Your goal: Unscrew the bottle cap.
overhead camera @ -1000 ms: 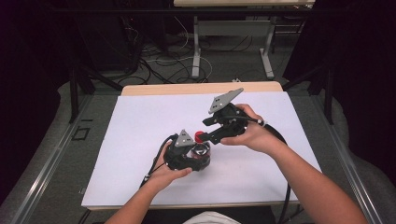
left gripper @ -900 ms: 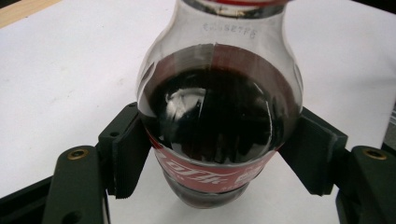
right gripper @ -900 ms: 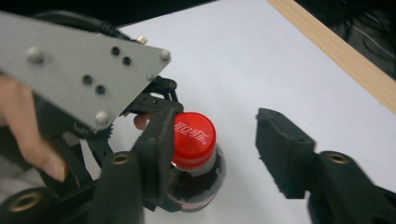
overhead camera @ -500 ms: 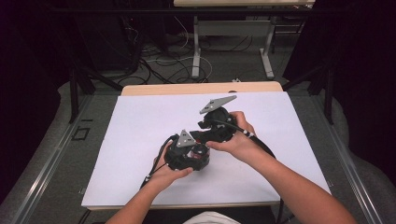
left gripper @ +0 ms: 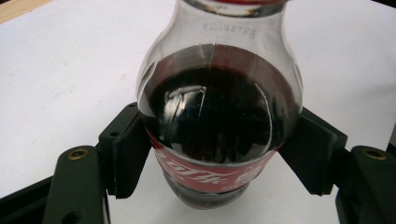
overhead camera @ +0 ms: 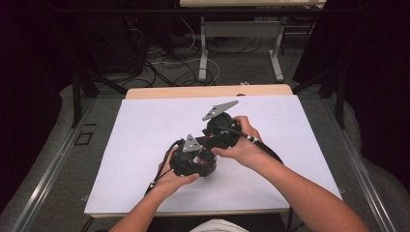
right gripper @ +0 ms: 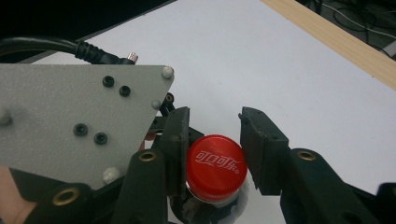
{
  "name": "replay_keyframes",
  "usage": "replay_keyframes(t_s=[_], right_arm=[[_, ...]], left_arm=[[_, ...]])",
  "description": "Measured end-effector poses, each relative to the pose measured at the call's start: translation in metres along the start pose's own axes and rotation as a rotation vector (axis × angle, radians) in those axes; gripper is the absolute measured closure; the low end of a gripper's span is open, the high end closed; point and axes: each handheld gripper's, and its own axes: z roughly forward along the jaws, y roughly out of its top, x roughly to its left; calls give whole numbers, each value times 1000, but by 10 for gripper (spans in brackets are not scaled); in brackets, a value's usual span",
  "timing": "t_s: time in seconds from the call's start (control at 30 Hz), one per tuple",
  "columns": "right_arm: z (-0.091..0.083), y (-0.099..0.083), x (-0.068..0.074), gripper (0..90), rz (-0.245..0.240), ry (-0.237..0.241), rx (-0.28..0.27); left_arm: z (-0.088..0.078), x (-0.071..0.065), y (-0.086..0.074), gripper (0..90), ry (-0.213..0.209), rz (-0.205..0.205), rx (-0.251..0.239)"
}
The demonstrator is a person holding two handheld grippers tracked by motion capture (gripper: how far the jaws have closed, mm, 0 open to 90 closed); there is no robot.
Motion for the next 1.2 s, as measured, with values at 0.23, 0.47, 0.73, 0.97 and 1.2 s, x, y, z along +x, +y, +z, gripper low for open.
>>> replay_keyframes(t_s=[0.23, 0.47, 0.73, 0.97, 1.2], right_arm=[[0, 3, -10, 633, -99, 108, 32], [-3, 8, -22, 633, -266, 269, 72], [-2, 10, -39, 632, -497, 470, 80], [-5, 10, -35, 469, -408, 431, 66], [-20, 10, -33, 428, -272, 315, 30]], left_arm=[[0, 0, 0, 303, -12, -3, -3], [-2, -5, 0, 303, -46, 21, -10], [0, -10, 1, 302, -67, 48, -6], [-2, -6, 1, 302, -55, 33, -18], [-4, -2, 1, 302, -32, 12, -25]])
